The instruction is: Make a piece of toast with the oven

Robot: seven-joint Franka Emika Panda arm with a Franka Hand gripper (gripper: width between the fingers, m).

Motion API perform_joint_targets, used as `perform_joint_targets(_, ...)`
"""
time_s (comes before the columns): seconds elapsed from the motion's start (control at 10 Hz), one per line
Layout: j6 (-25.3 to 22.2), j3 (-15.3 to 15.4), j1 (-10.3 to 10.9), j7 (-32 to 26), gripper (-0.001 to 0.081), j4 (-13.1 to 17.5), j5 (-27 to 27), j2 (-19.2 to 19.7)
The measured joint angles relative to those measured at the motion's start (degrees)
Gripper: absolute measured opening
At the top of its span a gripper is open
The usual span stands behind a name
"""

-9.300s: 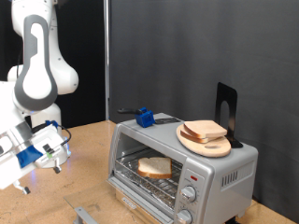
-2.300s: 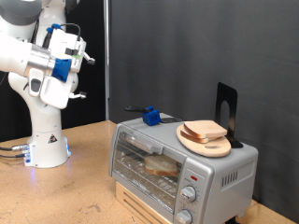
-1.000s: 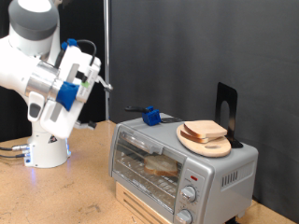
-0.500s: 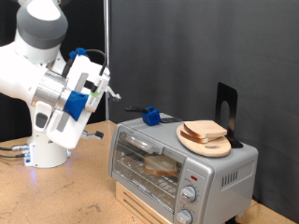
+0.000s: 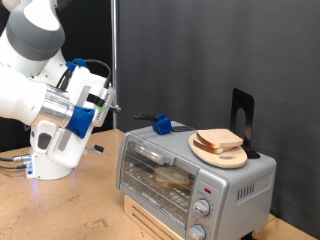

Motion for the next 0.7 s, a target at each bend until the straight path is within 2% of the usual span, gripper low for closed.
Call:
perform_joint_targets(0.2, 0.2, 0.0, 0.0, -0.1, 0.0807, 1.7, -0.2, 2.0)
perform_joint_targets(0.5, 4.7, 0.3, 1.0, 0.5, 0.0807, 7.5, -0.6, 8.7)
perform_joint_targets(0.7, 6.0, 0.5, 1.4, 1.2, 0.0807, 12.1, -0.6, 13.1)
